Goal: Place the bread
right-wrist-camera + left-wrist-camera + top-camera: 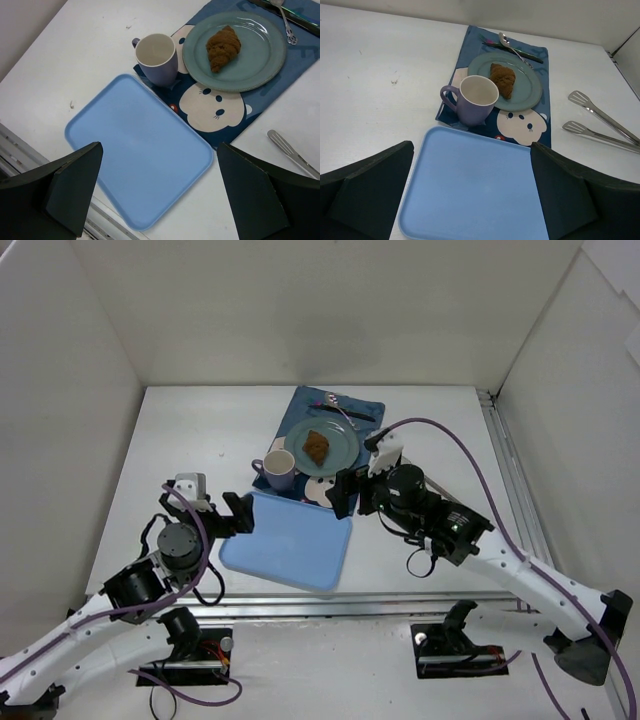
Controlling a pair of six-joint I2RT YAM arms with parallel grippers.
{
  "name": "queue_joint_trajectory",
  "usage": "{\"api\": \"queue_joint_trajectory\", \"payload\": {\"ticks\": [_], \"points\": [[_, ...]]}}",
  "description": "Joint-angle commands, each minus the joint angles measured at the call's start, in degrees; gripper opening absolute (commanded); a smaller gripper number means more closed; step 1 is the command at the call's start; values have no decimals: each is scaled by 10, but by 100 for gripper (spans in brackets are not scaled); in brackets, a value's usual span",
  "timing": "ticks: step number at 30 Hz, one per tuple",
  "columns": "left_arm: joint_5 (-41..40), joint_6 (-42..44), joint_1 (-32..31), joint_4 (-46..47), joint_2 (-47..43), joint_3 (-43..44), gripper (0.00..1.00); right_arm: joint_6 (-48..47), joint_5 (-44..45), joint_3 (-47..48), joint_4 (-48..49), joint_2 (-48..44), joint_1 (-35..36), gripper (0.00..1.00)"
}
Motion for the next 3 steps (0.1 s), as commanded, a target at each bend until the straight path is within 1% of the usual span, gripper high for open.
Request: {"api": "queue_joint_trajectory", "payload": {"ticks": [1,3], "points": [[-1,-1,-3,23,13,30,99,-4,22,3,41,-18,6,98],[0,-1,-3,28,13,27,99,-8,19,1,41,-22,5,98]]}}
